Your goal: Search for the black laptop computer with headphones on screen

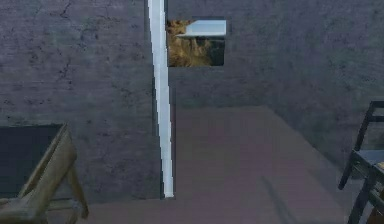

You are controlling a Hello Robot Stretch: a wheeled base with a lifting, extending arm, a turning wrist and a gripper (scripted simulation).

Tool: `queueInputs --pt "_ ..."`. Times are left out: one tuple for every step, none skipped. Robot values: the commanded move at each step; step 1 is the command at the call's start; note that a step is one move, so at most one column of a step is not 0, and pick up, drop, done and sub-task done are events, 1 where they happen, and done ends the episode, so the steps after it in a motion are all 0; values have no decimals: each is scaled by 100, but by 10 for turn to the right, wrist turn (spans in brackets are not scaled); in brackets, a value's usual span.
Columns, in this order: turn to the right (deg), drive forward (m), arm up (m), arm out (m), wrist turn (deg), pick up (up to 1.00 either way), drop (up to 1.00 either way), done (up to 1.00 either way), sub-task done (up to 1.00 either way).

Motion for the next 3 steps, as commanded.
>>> queueInputs --pt "120 0 0 0 0 0 0 0 0" --pt "0 100 0 0 0 0 0 0 0" --pt "60 0 0 0 0 0 0 0 0"
